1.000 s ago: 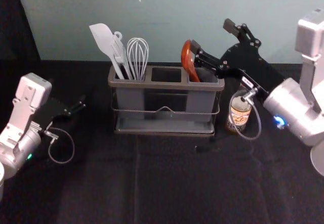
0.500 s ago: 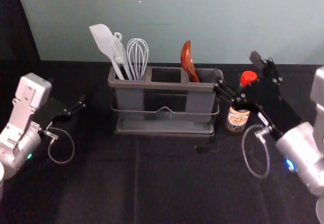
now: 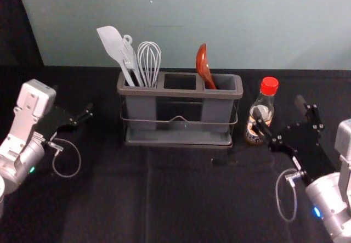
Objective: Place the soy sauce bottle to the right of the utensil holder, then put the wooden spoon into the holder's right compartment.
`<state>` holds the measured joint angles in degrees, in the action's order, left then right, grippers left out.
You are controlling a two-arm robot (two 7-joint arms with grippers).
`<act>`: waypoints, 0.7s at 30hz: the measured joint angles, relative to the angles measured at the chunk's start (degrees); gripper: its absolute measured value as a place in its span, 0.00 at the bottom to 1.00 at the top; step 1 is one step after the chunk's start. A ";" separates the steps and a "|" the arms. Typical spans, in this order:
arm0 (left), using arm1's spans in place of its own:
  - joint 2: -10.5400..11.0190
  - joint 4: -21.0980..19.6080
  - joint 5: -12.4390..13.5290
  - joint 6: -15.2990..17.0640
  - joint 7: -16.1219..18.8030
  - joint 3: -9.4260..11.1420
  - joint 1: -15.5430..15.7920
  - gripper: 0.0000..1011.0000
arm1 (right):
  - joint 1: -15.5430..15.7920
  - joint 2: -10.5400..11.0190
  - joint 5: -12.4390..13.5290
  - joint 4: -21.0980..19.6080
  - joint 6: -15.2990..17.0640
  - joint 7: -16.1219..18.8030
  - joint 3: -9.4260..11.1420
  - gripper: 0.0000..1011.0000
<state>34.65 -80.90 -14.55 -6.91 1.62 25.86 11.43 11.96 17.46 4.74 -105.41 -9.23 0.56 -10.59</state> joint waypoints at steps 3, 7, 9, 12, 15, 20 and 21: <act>0.00 0.00 0.00 0.00 0.00 0.00 0.00 0.99 | 0.31 -0.57 0.43 1.00 0.78 0.06 0.64 0.99; 0.00 0.00 0.00 0.00 0.00 0.00 0.00 0.99 | 0.40 -1.25 1.11 2.22 2.34 0.38 1.29 0.99; 0.00 0.00 0.00 0.00 0.00 0.00 0.00 0.99 | 0.30 -1.56 1.29 2.71 2.94 0.49 1.47 0.99; 0.00 0.00 0.00 0.00 0.00 0.00 0.00 0.99 | -0.18 -2.19 1.56 4.05 4.12 0.93 1.75 0.99; 0.00 0.00 0.00 0.00 0.00 0.00 0.00 0.99 | -1.08 -2.95 1.73 6.02 5.24 1.59 1.91 0.99; 0.00 0.00 0.00 0.00 0.00 0.00 0.00 0.99 | -1.97 -3.83 1.70 8.03 5.70 2.28 2.01 0.99; 0.00 0.00 0.00 0.00 0.00 0.00 0.00 0.99 | -2.14 -4.08 1.57 8.45 5.76 2.53 2.01 0.99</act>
<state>34.65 -80.90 -14.55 -6.91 1.62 25.86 11.43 9.81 13.38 6.31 -96.96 -3.47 3.10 -8.58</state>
